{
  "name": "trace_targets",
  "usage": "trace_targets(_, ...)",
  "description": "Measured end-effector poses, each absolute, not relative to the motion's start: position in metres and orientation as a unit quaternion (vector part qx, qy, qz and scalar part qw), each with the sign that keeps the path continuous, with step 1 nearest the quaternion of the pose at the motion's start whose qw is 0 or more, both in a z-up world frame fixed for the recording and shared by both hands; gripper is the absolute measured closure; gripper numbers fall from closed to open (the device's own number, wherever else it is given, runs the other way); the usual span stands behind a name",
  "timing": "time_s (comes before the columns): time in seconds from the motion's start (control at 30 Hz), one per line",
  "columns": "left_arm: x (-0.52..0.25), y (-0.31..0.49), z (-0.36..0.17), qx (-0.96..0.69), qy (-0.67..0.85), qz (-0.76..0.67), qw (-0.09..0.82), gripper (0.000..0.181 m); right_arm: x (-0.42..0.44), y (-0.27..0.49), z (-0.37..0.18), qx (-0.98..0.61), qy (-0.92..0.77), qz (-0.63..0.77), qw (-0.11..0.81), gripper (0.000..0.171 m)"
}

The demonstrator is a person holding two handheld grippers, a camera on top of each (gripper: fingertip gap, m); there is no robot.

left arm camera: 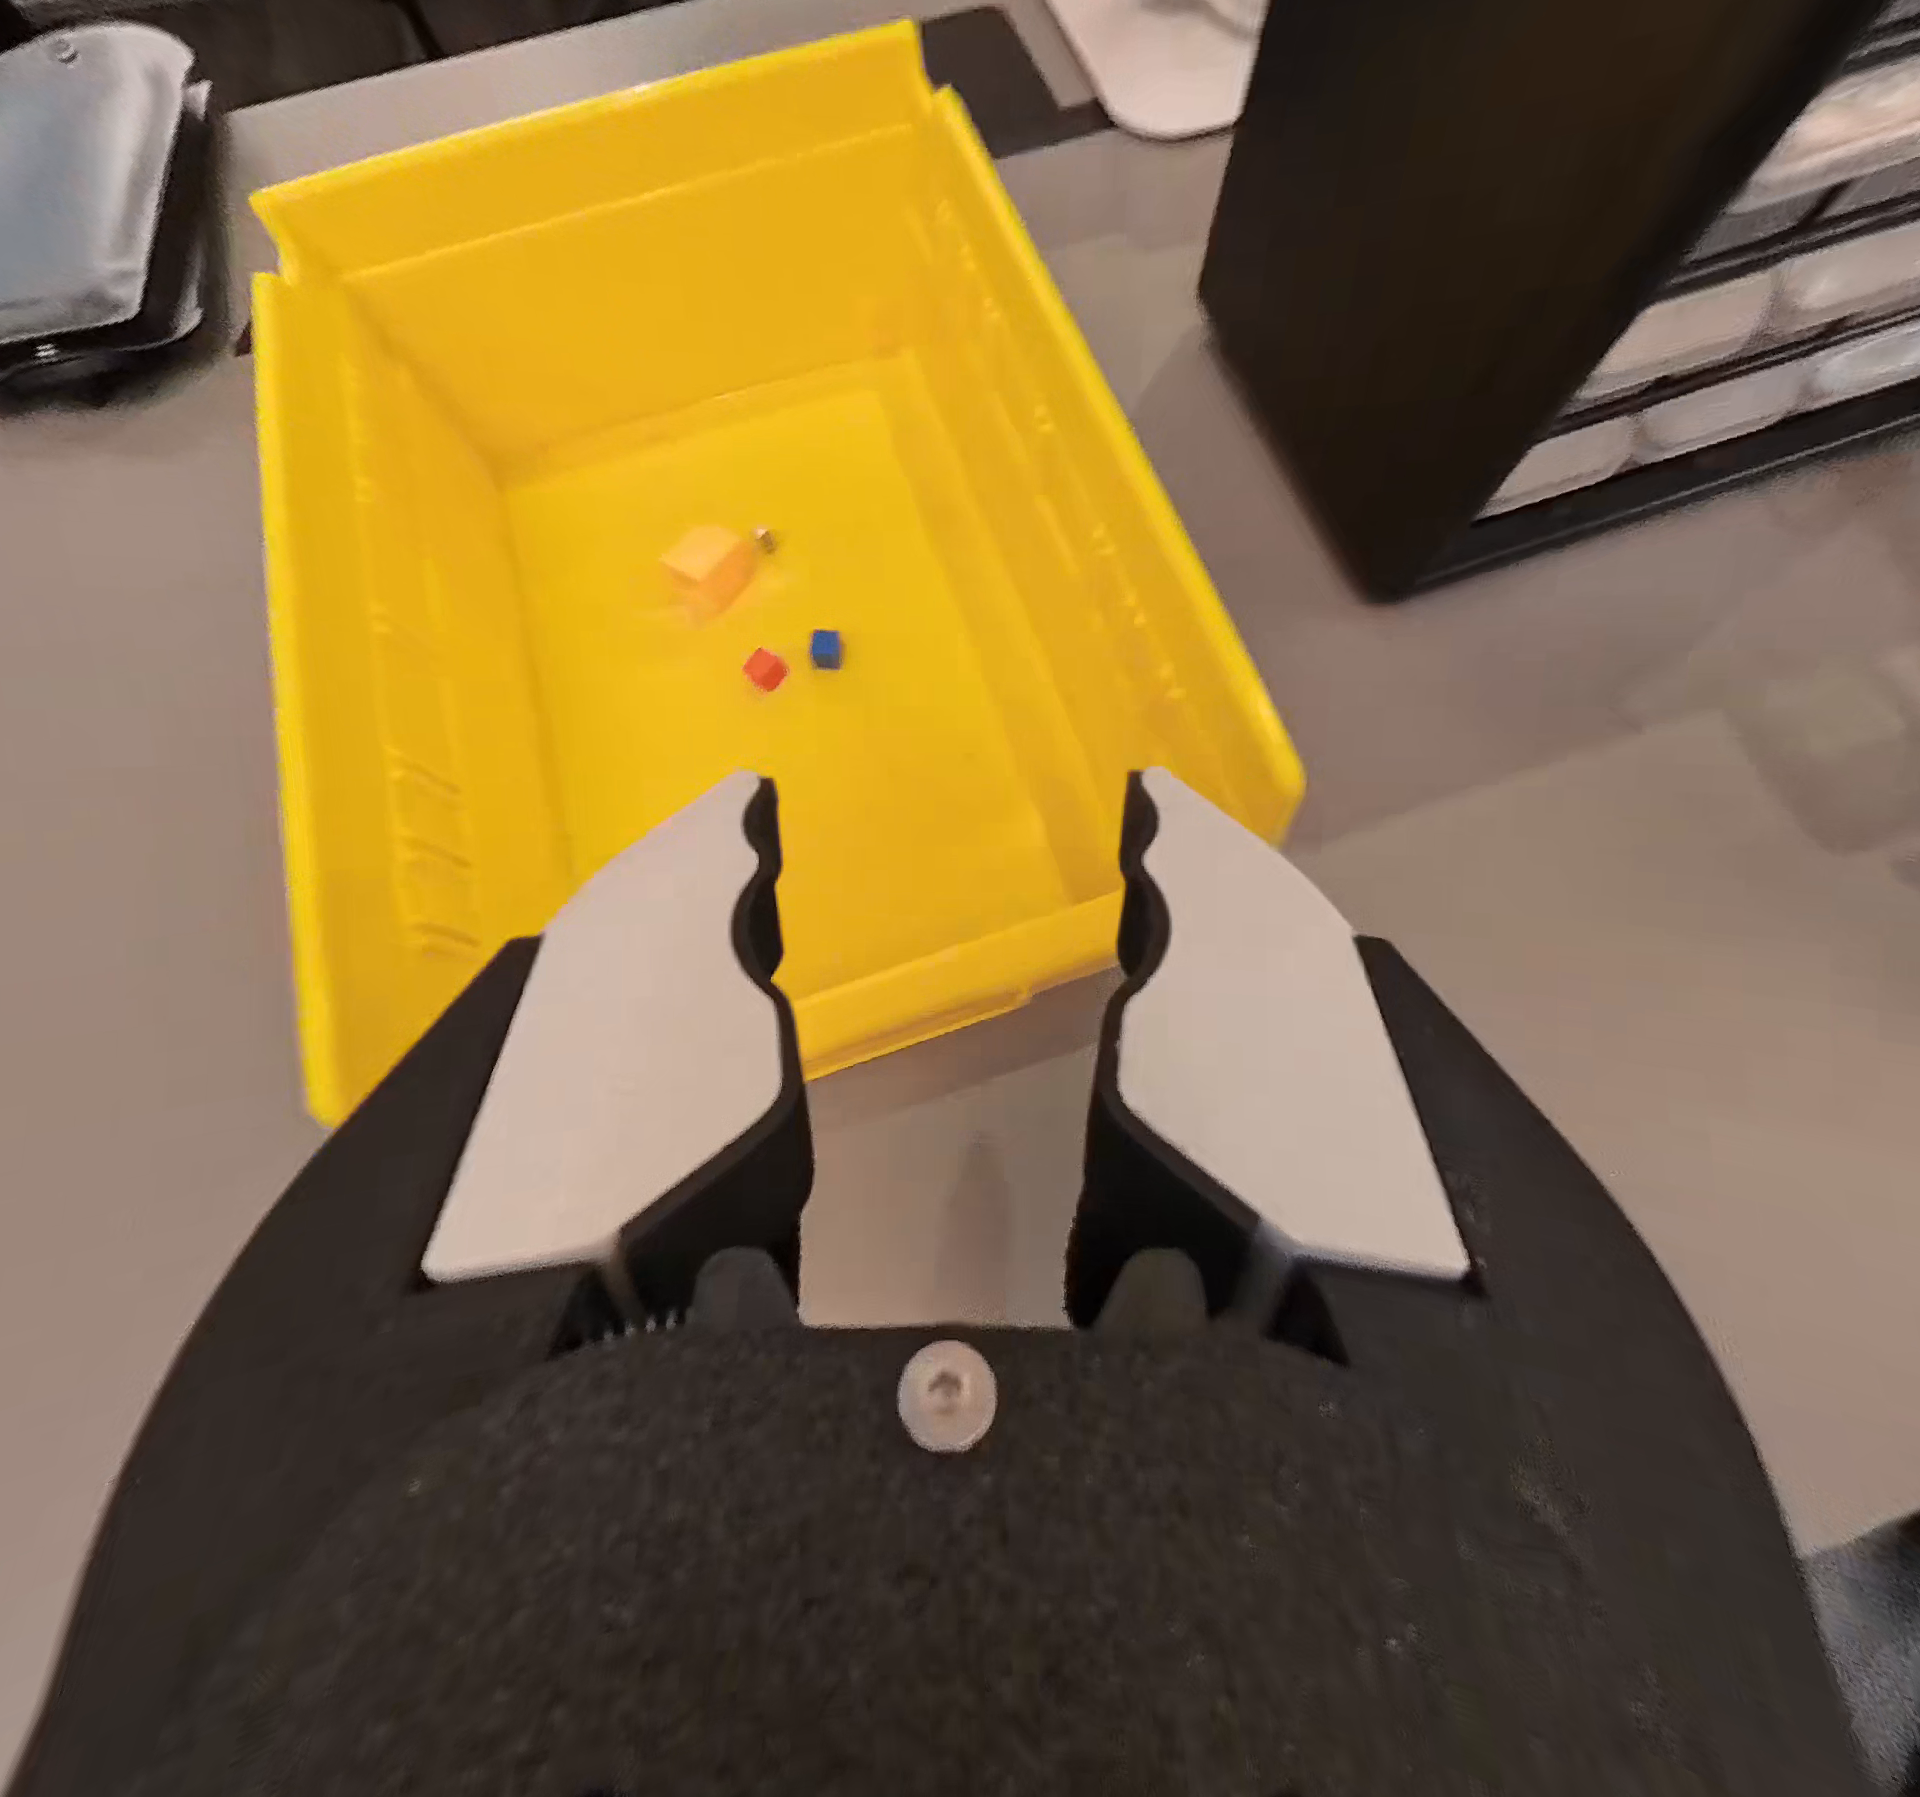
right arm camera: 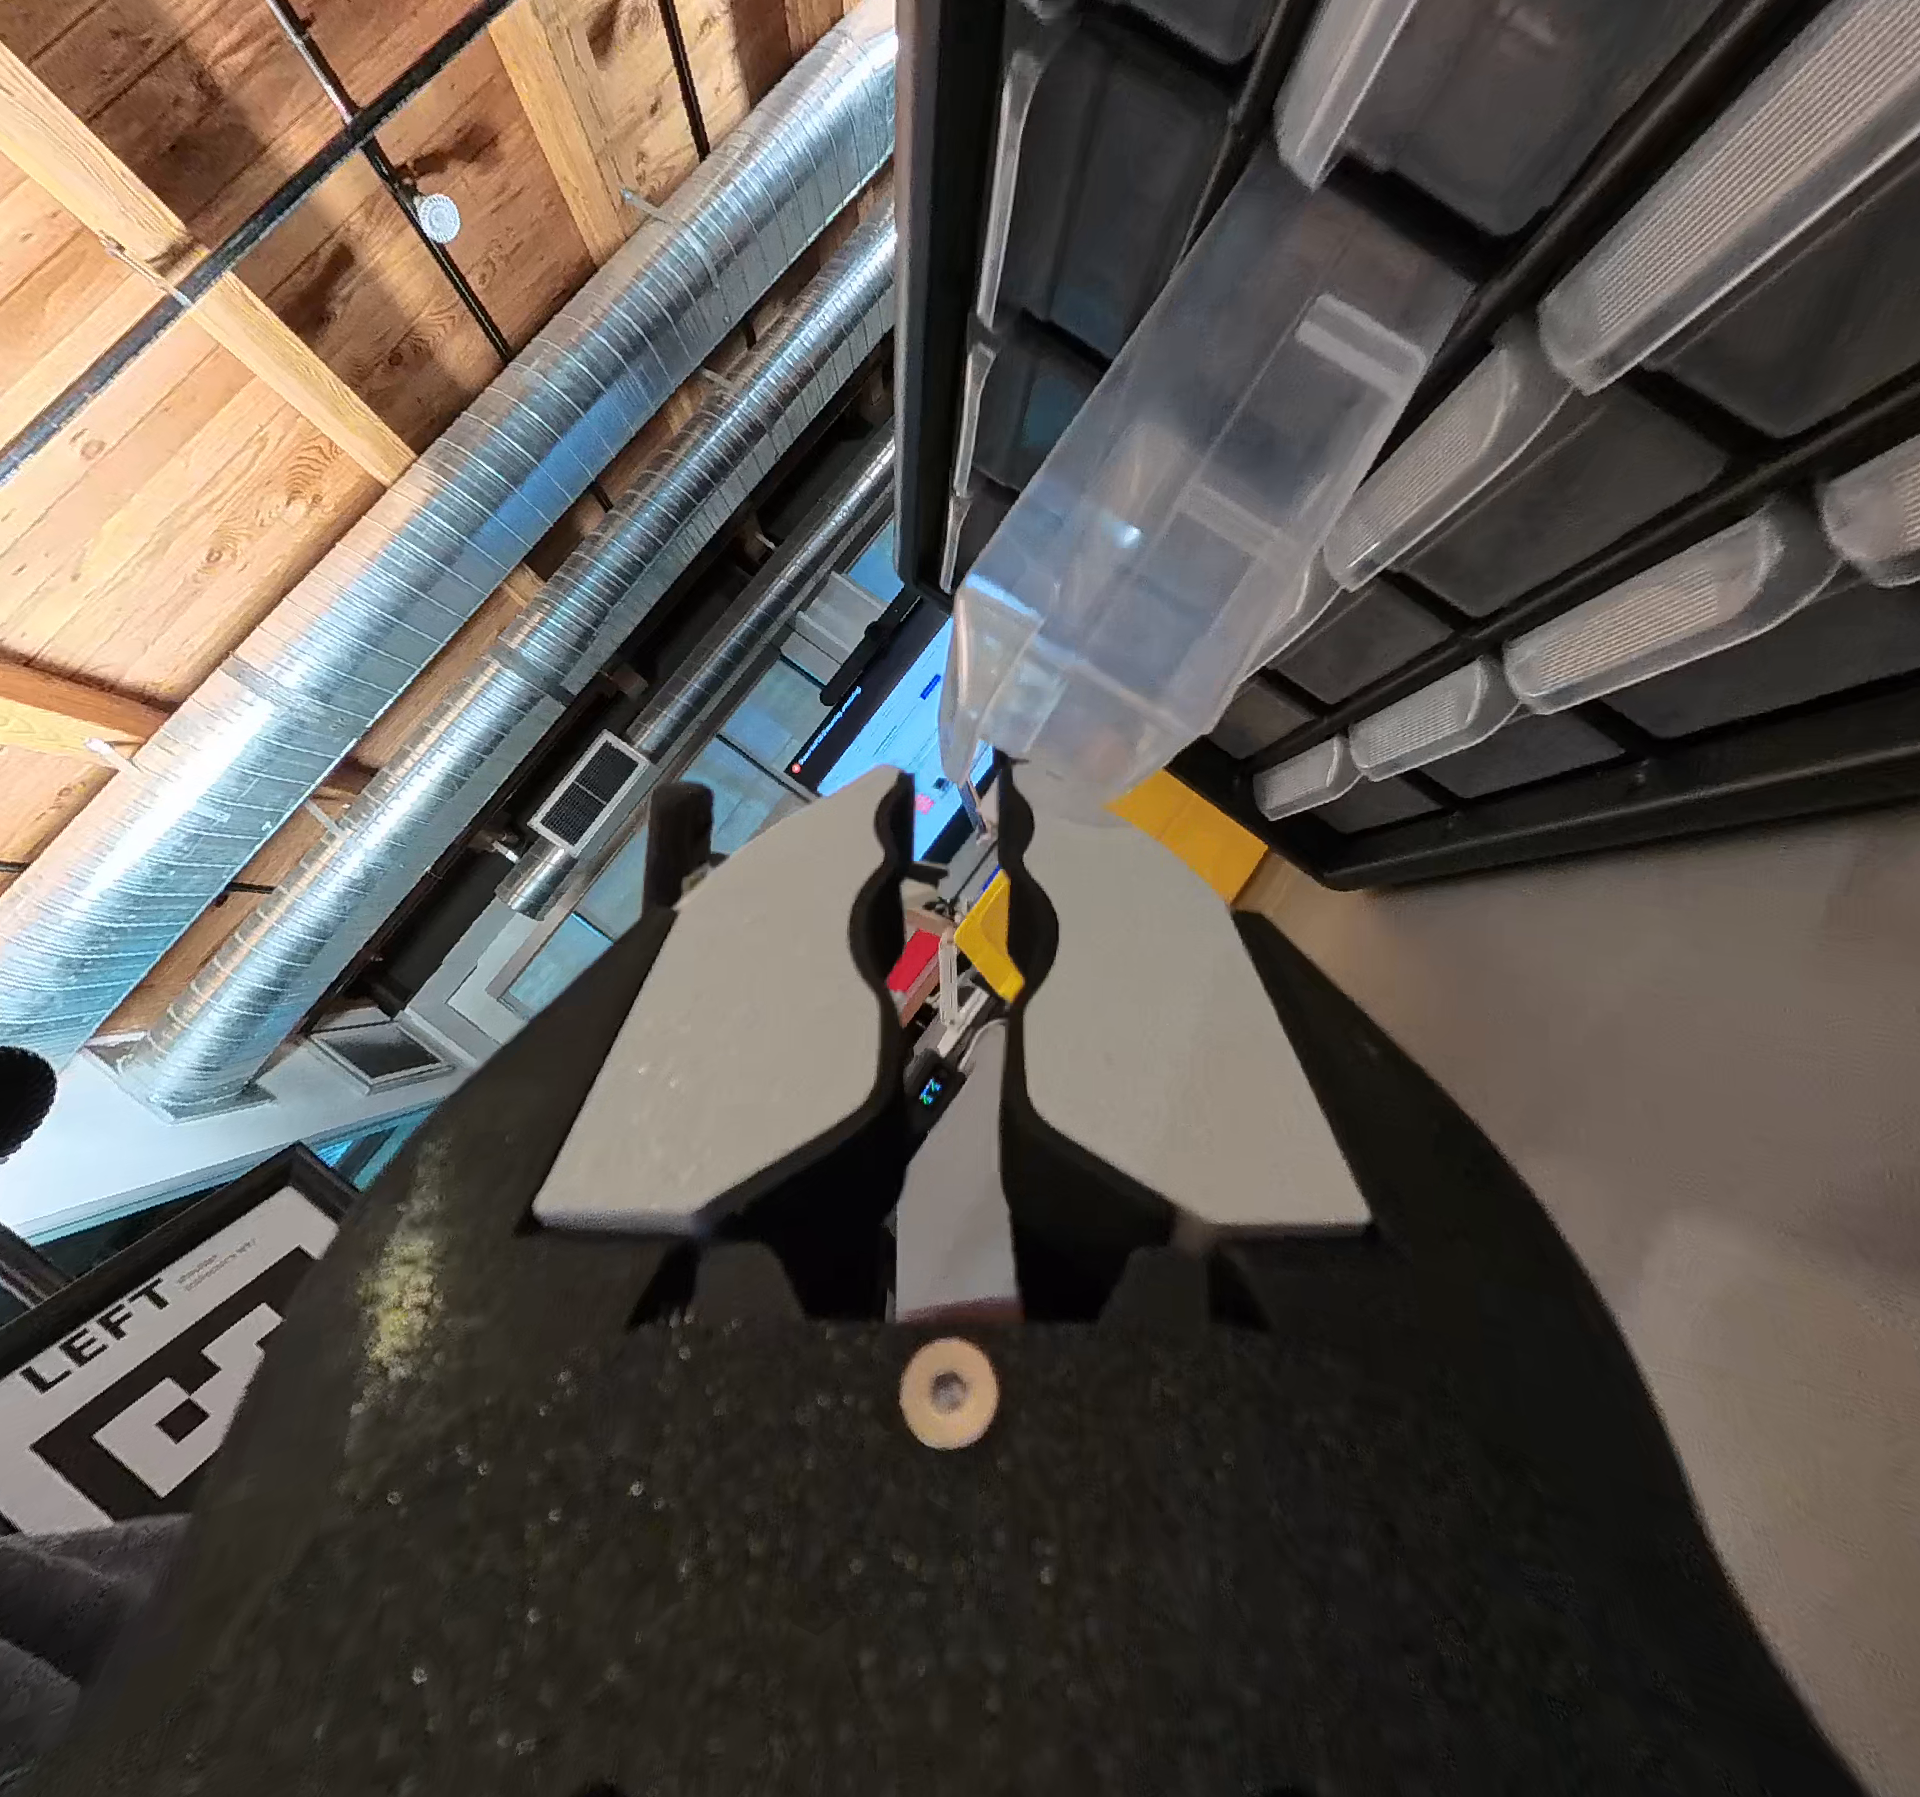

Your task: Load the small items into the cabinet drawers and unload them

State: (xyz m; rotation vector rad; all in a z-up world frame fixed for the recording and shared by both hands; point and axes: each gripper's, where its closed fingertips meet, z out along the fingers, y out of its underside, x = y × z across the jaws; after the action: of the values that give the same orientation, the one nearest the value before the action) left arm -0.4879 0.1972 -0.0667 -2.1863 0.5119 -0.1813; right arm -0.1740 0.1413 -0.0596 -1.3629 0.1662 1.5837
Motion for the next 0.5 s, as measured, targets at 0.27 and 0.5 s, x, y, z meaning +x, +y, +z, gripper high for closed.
trace_targets(0.27, -0.501, 0.246, -0.086, -0.892, 0.306, -0.01, 0.333, 0.127, -0.194, 0.116, -0.052, -0.591, -0.023, 0.628, 0.505, 0.155)
trace_targets(0.5, -0.509, 0.277, -0.14, -0.847, 0.486, 0.046, 0.212, 0.133, -0.191, 0.096, -0.047, -0.604, -0.1, 0.587, 0.53, 0.155)
